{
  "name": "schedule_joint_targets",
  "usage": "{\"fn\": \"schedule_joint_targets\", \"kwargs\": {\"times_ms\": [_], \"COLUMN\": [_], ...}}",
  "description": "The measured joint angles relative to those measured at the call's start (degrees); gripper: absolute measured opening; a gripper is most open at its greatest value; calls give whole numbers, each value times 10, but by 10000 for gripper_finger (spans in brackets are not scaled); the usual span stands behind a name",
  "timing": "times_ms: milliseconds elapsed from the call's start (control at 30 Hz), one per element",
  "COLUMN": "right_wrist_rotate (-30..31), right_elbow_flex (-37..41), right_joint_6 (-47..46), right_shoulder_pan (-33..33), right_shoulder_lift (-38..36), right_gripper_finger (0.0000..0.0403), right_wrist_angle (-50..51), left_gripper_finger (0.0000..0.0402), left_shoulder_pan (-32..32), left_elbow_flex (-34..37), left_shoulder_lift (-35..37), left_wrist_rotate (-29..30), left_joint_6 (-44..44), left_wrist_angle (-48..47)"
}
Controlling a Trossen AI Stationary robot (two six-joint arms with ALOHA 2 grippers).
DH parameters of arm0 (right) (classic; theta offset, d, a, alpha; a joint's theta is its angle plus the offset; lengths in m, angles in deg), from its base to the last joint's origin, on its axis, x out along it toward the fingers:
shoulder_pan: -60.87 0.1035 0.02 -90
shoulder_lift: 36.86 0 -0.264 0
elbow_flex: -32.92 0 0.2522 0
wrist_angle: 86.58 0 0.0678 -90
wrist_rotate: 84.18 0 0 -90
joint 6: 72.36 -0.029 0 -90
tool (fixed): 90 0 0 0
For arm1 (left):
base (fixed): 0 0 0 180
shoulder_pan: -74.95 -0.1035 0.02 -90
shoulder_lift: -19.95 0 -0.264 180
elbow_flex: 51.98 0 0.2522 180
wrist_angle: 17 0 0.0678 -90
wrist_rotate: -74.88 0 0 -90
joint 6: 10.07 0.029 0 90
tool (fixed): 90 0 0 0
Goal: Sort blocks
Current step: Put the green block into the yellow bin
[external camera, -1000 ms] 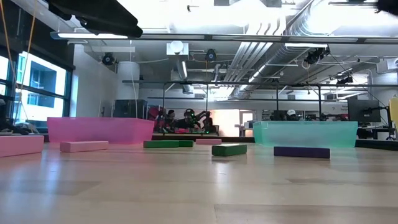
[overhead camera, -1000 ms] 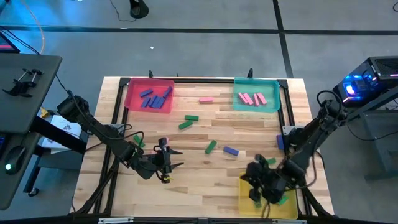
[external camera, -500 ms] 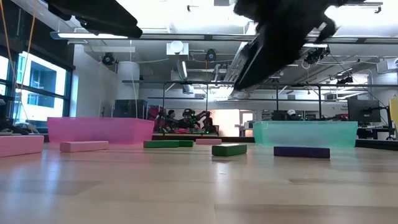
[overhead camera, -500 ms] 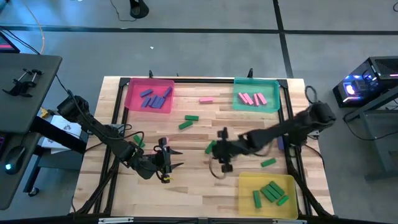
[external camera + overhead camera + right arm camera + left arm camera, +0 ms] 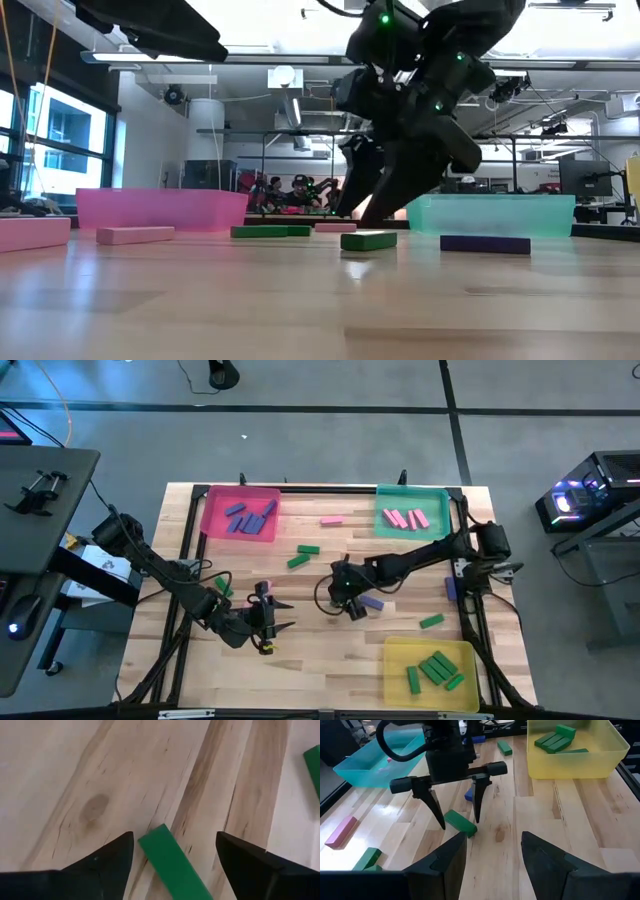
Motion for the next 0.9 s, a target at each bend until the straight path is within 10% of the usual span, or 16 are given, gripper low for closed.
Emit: {"fn": "schedule_joint_targets", "kwargs": {"times_ms": [467, 900], "right_wrist_rotate": [-36, -29], "right_elbow_flex": [-4, -2], "right_joint_6": [18, -96], "right_shoulder_pan": [-31, -57], "right_shoulder_lift": [62, 71], "right_gripper_finger": [231, 73], "right_wrist_angle": [32, 17], "left_gripper_finger": [177, 177], "left_shoulder_pan": [0, 0], "left_elbow_flex": [0, 0], "left_shoulder_lift": [0, 0], "left_wrist_rotate": [0, 0], "left_joint_6": [0, 0], "left_wrist_angle": [-1, -1]}}
